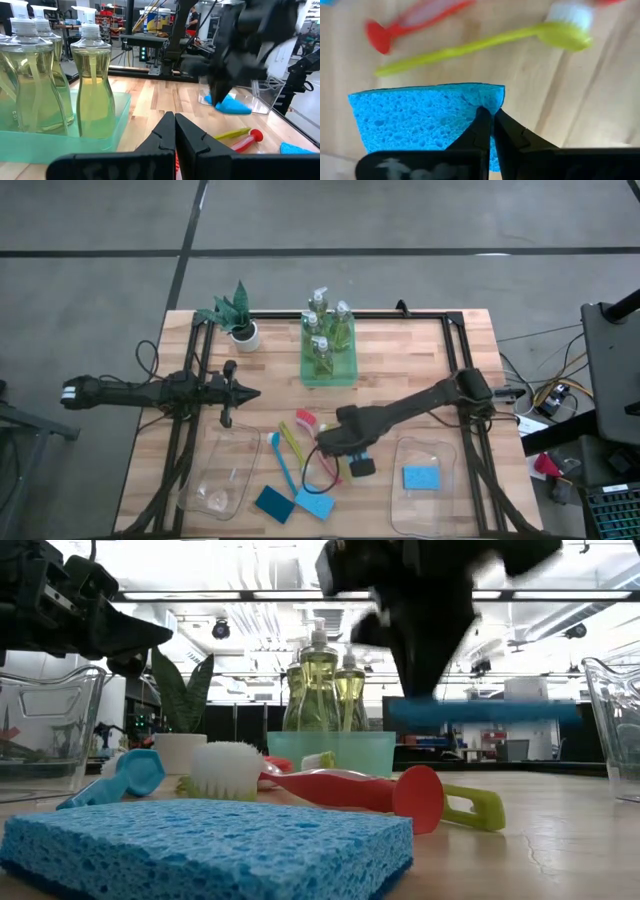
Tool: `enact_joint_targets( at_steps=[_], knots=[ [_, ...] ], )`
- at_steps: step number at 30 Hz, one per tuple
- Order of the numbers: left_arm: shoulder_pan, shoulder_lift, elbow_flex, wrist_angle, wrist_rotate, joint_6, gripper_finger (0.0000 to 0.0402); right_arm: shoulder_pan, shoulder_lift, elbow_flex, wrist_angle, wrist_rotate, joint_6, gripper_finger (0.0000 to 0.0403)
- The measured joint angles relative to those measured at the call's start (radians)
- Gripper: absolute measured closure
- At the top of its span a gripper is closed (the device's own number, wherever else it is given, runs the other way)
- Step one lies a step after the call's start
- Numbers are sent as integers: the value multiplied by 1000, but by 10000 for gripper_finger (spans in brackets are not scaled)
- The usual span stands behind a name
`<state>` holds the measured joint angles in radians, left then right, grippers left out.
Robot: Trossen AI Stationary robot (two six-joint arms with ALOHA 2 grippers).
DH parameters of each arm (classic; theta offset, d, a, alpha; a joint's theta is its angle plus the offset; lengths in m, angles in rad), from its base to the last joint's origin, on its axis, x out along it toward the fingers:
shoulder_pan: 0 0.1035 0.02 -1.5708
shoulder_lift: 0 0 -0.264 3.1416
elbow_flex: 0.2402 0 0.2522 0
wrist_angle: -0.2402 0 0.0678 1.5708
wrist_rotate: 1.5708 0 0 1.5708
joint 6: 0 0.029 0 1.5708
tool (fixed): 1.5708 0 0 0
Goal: Pick & Place Kitchen Sink Supplies
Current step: Put the top right blue sponge into the right transparent bin
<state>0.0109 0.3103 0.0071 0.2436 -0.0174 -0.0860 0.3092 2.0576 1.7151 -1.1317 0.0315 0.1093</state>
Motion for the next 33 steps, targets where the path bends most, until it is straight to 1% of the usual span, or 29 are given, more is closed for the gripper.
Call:
enact_joint_targets(
  at_steps=[3,6,11,16,21,27,30,33],
  knots=[
    [0,-1,0,-2,0,0,401,0,-29,68,-59,-1,4,394],
    [-1,1,0,-5,0,0,401,0,-52,134,-157,-1,15,394],
    [-1,2,0,-7,0,0,401,2,-112,214,-293,-2,170,394],
    [-1,2,0,-8,0,0,401,27,-196,223,-388,-4,338,394],
    [-1,3,0,-8,0,0,401,87,-319,156,-416,-2,483,394],
    [0,4,0,-10,0,0,401,192,-438,8,-409,-2,651,394],
    [0,5,0,-12,0,0,401,237,-473,-82,-369,26,741,394],
    [0,5,0,-15,0,0,401,274,-483,-166,-316,29,783,394]
  ],
)
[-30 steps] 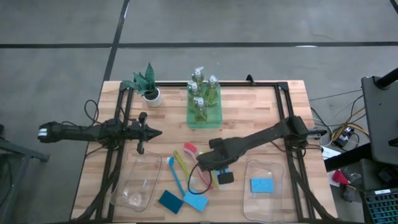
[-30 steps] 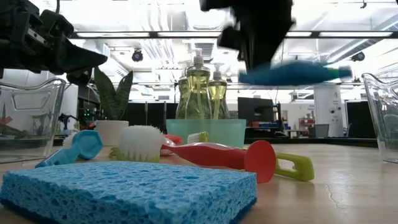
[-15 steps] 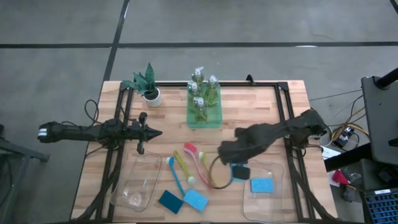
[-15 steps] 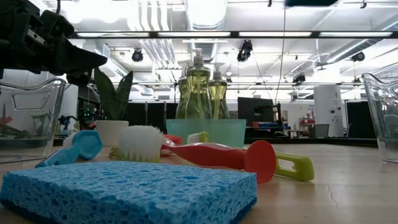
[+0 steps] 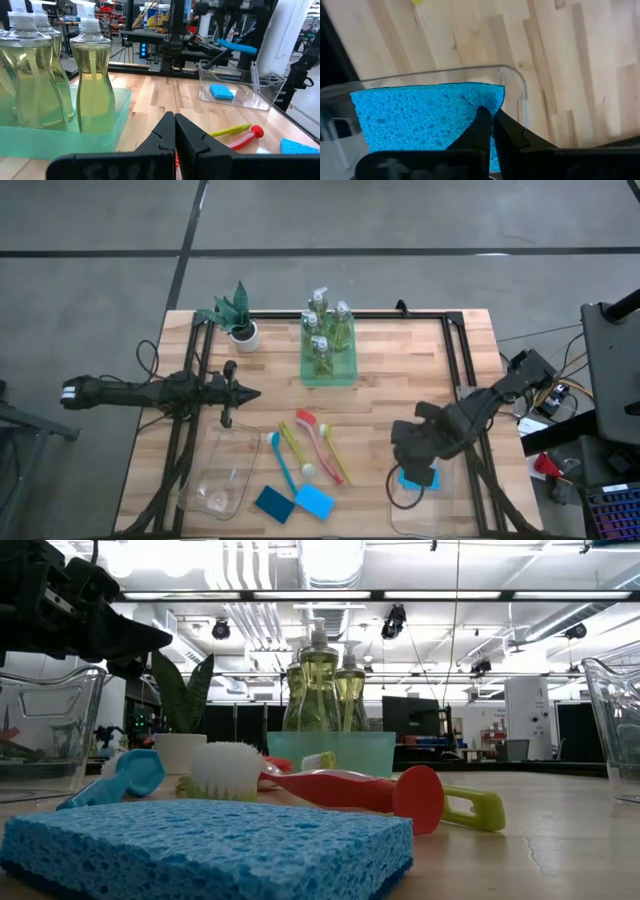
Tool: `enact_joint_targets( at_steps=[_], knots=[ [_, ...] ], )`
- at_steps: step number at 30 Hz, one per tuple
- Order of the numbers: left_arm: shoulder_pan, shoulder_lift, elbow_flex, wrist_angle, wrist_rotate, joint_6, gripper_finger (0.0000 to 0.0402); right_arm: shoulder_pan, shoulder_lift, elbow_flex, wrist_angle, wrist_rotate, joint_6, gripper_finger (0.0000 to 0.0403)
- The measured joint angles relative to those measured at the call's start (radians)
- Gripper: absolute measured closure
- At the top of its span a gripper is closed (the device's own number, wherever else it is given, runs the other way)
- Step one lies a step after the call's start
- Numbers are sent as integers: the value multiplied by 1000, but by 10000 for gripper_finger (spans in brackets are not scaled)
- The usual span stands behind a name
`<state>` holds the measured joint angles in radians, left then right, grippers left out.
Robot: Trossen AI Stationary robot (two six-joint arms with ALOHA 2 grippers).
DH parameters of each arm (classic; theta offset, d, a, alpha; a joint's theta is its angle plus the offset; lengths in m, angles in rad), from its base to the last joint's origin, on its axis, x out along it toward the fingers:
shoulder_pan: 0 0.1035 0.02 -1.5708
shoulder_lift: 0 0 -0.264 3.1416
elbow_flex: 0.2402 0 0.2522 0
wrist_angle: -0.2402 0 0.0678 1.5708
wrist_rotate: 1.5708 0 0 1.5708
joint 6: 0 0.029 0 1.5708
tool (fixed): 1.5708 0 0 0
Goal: Pick & Place Kitchen Sink Supplies
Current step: Put the top right blue sponge into the right transparent bin
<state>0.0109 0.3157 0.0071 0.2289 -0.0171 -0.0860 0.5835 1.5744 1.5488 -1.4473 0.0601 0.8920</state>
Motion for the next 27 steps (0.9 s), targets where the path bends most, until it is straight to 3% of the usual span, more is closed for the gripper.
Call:
enact_joint_targets(
  at_steps=[10,27],
  knots=[
    [0,0,0,0,0,0,401,99,43,-182,142,-62,114,394],
    [0,0,0,-3,0,0,401,128,184,-246,257,-166,189,394]
  ],
)
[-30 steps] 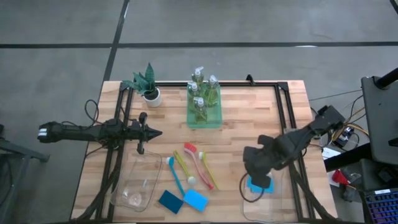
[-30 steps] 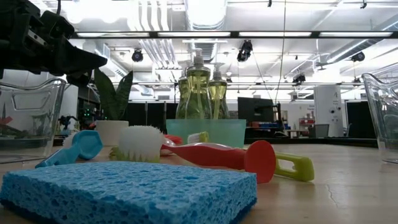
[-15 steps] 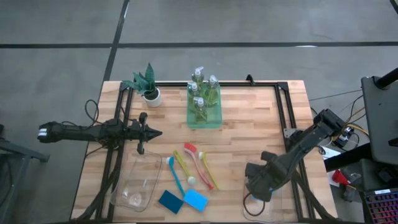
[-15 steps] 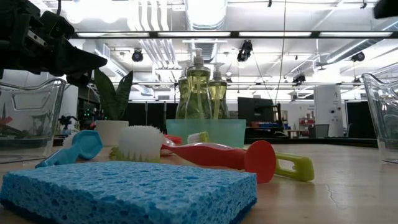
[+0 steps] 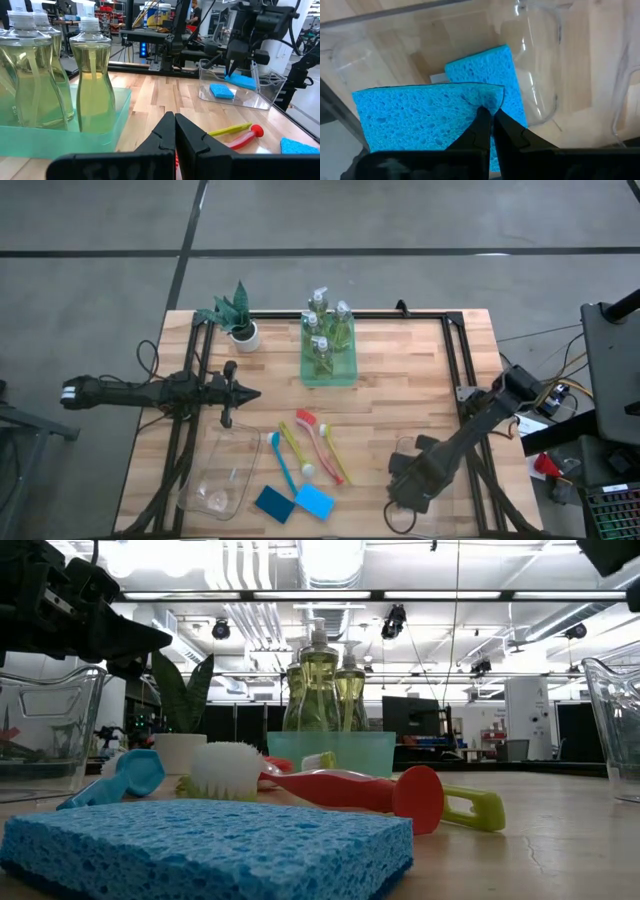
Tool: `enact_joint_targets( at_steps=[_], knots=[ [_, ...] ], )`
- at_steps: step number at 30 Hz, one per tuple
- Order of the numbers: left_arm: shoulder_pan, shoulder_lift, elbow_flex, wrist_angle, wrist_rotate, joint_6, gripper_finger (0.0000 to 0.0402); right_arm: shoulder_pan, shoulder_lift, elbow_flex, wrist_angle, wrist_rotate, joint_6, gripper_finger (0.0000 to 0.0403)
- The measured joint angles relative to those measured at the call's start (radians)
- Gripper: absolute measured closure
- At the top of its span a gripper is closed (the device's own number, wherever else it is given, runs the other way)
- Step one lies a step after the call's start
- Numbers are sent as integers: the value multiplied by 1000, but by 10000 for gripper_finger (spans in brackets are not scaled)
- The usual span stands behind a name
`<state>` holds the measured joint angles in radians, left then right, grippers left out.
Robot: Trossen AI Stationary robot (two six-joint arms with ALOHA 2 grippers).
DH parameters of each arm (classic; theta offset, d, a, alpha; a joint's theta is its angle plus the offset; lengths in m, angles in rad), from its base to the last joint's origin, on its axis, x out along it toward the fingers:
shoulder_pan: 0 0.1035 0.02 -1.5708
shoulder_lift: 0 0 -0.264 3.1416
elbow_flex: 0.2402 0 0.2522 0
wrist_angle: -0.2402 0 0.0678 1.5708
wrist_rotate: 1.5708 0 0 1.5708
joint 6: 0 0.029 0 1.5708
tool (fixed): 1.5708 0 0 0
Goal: Pick & Place Kitchen Sink Supplies
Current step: Put the top right blue sponge into the right transparent bin
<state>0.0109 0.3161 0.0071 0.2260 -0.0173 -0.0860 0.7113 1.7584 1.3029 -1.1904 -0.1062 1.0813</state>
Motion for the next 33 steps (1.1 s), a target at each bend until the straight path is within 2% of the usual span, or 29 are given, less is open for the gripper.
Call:
enact_joint_targets(
  at_steps=[23,26,33],
  knots=[
    [-1,0,0,-4,0,0,401,19,41,0,18,-3,15,393],
    [0,0,0,-3,0,0,401,19,41,0,17,-2,15,377],
    [0,0,0,-2,0,0,401,19,34,0,15,-6,4,313]
  ],
)
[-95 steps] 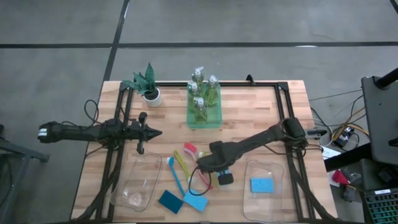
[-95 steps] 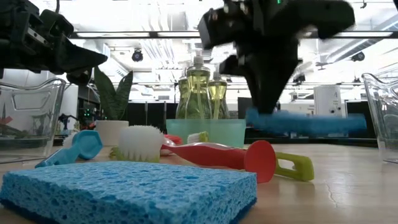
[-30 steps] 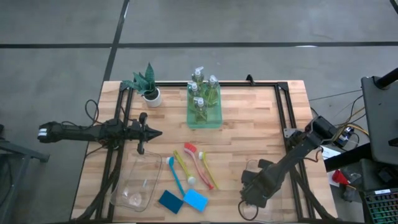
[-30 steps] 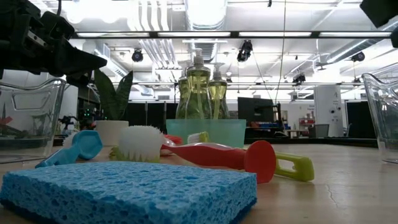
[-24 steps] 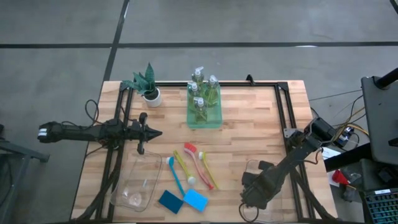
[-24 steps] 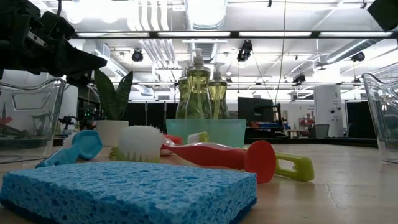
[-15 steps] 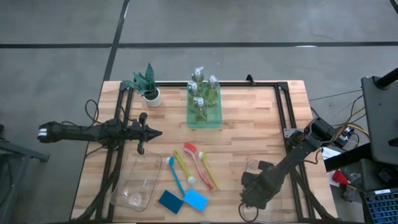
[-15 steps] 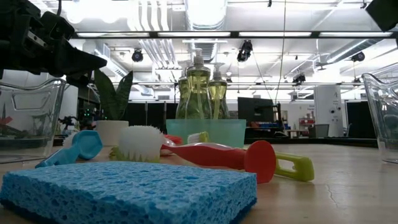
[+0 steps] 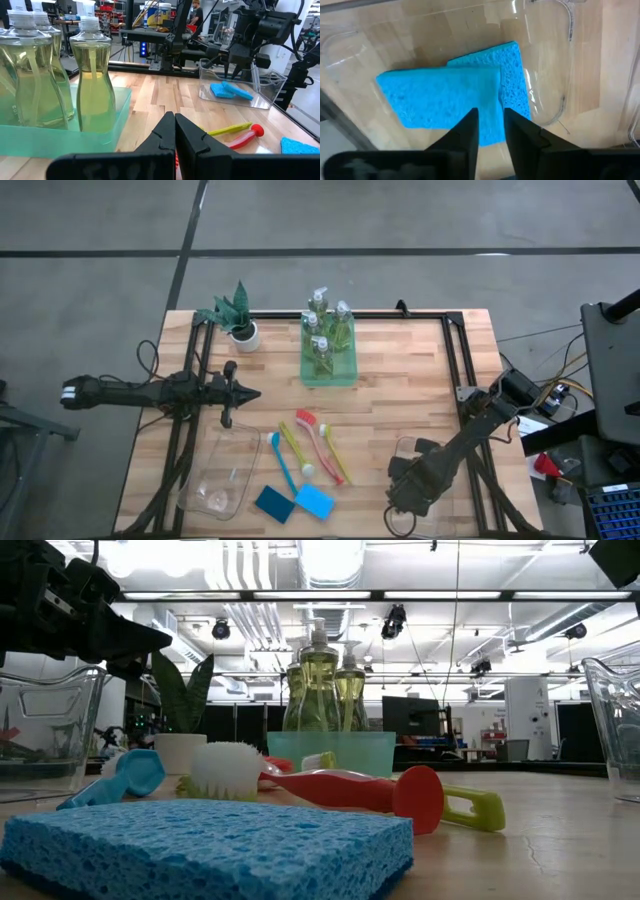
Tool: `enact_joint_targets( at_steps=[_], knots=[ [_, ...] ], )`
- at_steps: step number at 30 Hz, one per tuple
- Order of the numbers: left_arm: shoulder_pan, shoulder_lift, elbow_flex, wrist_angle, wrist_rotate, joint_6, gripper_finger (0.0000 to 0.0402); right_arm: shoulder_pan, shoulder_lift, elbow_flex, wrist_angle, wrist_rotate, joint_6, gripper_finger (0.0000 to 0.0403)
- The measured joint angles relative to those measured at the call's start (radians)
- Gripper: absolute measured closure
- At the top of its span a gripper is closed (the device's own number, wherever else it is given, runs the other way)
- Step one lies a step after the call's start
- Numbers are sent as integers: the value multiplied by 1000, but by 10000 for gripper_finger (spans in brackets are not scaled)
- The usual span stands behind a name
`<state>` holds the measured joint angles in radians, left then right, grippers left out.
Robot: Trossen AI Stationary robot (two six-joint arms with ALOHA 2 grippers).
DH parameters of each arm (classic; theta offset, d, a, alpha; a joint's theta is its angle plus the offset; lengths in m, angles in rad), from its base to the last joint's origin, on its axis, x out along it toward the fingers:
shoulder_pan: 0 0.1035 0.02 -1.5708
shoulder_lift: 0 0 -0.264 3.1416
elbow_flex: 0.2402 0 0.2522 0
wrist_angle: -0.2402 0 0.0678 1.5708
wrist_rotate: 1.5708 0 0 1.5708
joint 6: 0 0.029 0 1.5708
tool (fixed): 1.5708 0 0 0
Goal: Pick & Place Kitchen Sink Supplies
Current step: Put the top right blue sponge into the right transparent bin, then put the right blue sponge into the right transparent bin
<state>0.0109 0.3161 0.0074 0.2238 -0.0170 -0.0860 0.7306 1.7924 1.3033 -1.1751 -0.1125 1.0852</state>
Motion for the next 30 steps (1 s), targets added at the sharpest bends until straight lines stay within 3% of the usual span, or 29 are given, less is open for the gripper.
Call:
enact_joint_targets(
  at_steps=[8,17,21,30],
  knots=[
    [0,0,0,0,0,0,401,-9,-71,59,-82,-8,-3,287],
    [0,0,0,-3,0,0,401,-41,-124,206,-74,274,-76,301],
    [0,0,0,-3,0,0,401,-69,-122,268,9,358,-181,310],
    [0,0,0,-2,0,0,401,-161,-119,311,315,373,-522,332]
  ],
)
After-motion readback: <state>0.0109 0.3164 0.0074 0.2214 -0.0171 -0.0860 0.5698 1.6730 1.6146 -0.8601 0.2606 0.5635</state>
